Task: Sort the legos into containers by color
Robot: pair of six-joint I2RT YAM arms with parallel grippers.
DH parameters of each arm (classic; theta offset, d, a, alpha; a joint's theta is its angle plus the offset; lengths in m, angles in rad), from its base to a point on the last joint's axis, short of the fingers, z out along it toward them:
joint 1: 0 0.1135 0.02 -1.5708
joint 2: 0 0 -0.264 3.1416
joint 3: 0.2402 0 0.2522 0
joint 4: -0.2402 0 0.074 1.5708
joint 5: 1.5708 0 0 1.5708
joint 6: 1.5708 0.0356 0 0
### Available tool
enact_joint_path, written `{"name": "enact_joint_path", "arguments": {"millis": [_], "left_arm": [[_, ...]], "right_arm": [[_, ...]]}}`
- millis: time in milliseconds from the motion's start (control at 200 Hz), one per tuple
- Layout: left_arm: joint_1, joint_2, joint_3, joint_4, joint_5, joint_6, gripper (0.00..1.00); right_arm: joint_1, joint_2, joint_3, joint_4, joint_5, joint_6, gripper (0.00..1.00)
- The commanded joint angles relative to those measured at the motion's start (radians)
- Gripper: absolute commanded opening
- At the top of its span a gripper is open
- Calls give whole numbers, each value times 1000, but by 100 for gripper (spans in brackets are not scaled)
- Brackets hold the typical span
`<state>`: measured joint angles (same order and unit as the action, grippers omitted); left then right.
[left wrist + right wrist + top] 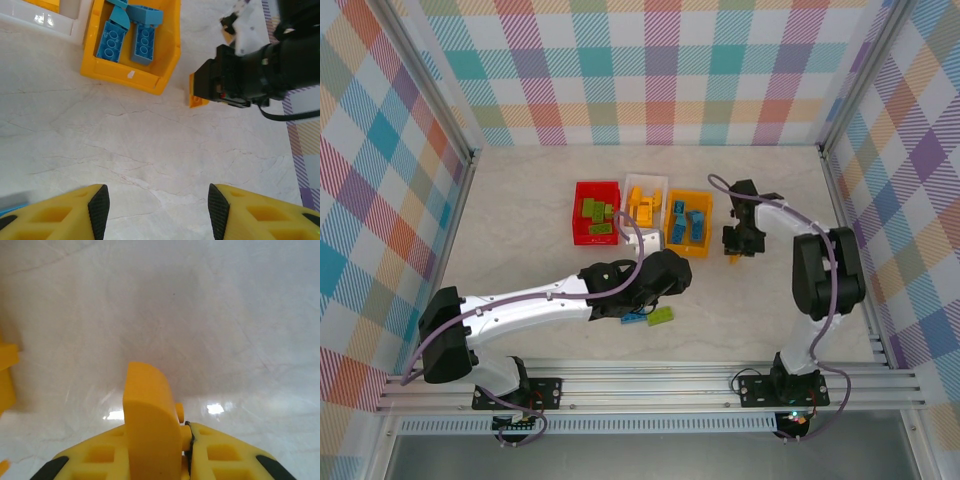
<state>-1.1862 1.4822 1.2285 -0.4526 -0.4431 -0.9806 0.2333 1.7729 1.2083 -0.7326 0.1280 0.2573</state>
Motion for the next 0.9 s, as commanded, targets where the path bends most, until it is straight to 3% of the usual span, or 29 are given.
{"name": "enact_joint_path", "arguments": {"millis": [0, 140, 300, 485, 760, 895], "left_arm": [[13, -55, 71, -81, -43, 87, 58], [121, -128, 94, -211, -51, 122, 58], [260, -233, 68, -304, -36, 156, 59], [352, -350, 10, -351, -26, 171, 59], [358, -393, -51, -352, 13, 159, 58], [357, -391, -74, -348, 52, 149, 58]], "right_arm": [[72, -179, -7, -15, 32, 49, 15], [217, -196, 105, -69, 12, 115, 16], [351, -52, 317, -86, -30, 192, 16], [377, 193, 565, -95, -67, 269, 16], [365, 538, 1059, -316, 21, 294, 18], [359, 616, 1192, -375, 30, 289, 34]]}}
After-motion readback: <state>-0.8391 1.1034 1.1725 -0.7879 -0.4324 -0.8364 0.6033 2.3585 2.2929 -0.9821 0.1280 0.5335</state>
